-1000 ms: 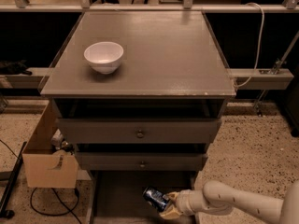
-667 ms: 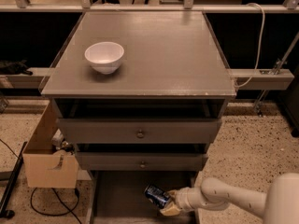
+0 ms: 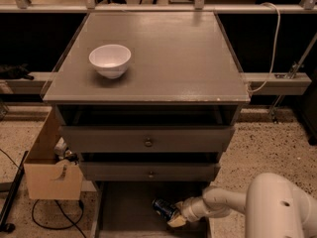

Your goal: Place pepsi can into bottom drawer

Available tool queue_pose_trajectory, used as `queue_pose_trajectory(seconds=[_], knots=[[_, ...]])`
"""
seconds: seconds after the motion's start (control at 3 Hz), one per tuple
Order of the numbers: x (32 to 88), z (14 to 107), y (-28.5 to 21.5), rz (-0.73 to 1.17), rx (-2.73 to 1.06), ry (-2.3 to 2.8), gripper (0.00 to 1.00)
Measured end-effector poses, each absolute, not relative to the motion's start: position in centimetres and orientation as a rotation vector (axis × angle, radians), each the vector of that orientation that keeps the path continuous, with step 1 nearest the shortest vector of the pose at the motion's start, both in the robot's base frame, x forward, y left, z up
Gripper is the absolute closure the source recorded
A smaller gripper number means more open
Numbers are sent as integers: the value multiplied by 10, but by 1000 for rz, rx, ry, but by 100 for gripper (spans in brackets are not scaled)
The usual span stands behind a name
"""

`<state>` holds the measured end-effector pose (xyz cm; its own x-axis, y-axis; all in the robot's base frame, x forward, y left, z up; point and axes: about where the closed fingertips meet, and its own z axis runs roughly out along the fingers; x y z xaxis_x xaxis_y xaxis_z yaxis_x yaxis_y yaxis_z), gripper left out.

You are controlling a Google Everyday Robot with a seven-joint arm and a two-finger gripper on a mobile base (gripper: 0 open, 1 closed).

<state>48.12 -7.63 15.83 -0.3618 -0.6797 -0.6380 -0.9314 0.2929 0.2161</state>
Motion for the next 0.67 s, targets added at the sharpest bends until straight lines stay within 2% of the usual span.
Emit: queue_pose_trajectory(seconds=[0.67], knots=[[468, 122, -67, 732, -1549, 2234, 100]])
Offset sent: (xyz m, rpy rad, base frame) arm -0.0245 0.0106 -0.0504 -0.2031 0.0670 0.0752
